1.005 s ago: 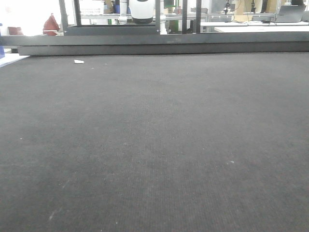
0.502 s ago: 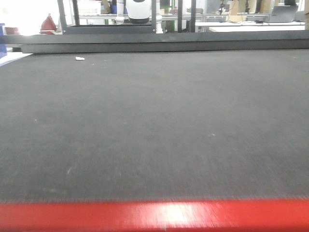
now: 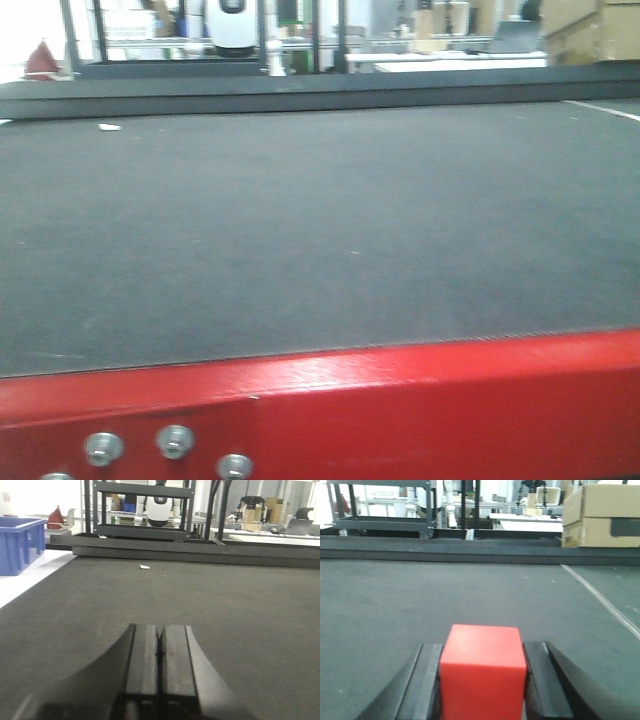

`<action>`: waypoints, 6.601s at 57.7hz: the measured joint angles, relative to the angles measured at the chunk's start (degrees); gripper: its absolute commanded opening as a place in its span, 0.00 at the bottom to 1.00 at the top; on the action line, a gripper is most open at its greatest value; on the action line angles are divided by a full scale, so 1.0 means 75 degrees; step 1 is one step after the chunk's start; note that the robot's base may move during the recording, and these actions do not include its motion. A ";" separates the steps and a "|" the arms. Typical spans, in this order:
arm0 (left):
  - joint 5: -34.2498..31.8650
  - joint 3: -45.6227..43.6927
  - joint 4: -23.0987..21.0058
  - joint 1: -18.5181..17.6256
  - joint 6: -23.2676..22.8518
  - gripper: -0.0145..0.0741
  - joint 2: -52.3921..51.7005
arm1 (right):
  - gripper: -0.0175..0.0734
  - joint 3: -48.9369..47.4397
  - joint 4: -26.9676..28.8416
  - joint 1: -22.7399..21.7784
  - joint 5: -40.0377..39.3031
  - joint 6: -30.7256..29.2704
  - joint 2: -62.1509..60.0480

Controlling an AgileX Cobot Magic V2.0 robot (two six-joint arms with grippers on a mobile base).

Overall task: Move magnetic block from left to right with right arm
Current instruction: 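Drive the base backward and turn along the red table edge, then drive past the table end toward the black office chair, then turn the base around the table corner holding the cube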

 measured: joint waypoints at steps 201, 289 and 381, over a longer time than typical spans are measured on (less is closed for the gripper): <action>0.0000 0.0000 0.0000 0.0000 0.0000 0.02 0.0000 | 0.55 0.0000 0.0000 0.0000 0.0030 0.0000 0.0000; 0.0000 0.0000 0.0000 0.0000 0.0000 0.02 0.0000 | 0.55 0.0000 0.0000 0.0000 0.0030 0.0000 0.0000; 0.0000 0.0000 0.0000 0.0000 0.0000 0.02 0.0000 | 0.55 0.0000 0.0000 0.0000 0.0030 0.0000 0.0000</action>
